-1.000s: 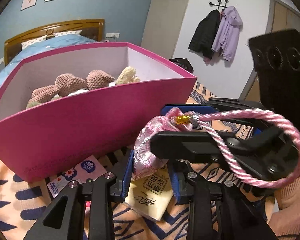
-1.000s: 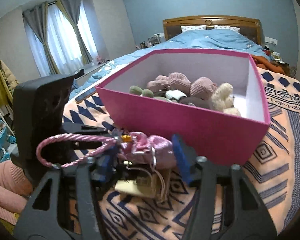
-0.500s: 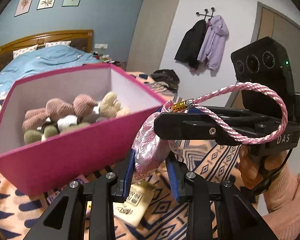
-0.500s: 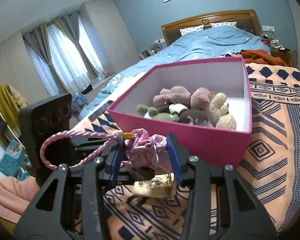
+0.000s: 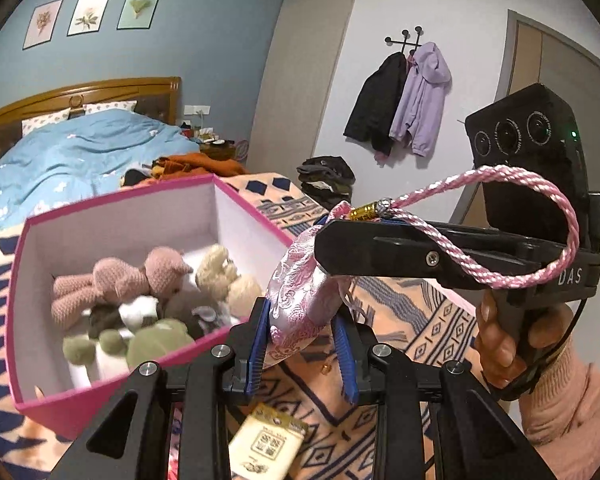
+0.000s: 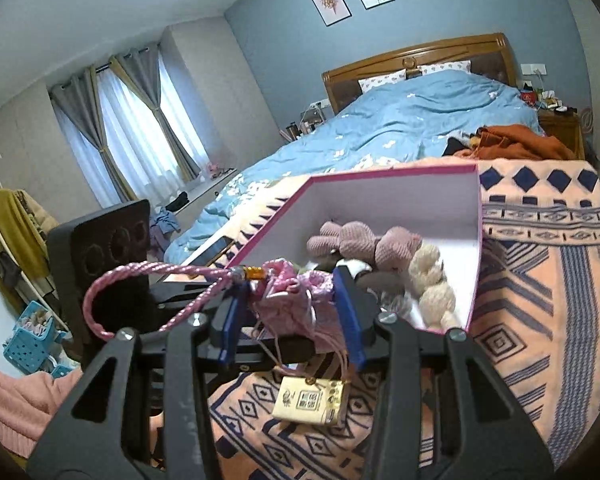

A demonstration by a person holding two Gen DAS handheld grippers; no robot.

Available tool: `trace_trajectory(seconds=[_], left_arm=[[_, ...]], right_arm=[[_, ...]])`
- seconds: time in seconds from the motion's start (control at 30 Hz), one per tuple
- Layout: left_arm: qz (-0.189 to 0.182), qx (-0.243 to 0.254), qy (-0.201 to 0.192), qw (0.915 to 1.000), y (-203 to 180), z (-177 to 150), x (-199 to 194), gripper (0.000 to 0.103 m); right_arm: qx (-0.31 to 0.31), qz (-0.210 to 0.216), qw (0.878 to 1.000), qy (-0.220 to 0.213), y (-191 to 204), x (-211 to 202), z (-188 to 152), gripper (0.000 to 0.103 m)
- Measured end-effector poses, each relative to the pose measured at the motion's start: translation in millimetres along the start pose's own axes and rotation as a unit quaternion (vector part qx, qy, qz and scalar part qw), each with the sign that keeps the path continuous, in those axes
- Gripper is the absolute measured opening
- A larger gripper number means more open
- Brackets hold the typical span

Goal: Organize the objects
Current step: 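Carry the pouch over the box and open the right gripper to drop it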

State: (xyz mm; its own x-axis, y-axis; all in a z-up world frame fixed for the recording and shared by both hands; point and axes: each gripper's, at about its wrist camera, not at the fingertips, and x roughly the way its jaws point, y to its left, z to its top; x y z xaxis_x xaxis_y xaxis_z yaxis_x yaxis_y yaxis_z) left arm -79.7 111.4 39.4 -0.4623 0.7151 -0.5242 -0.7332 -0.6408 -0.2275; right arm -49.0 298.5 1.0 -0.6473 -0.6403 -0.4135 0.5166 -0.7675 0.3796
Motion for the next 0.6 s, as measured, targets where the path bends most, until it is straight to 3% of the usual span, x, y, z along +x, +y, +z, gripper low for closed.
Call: trace_trajectory(seconds=[0.6], left_arm=[[0.037,0.002,-0.016,0.9992,19.2,51.3,22.5,0.031]], right_arm=[[0.009,-0.009,1.0,-0.021,-23.2,9.2,47.9,0.045]])
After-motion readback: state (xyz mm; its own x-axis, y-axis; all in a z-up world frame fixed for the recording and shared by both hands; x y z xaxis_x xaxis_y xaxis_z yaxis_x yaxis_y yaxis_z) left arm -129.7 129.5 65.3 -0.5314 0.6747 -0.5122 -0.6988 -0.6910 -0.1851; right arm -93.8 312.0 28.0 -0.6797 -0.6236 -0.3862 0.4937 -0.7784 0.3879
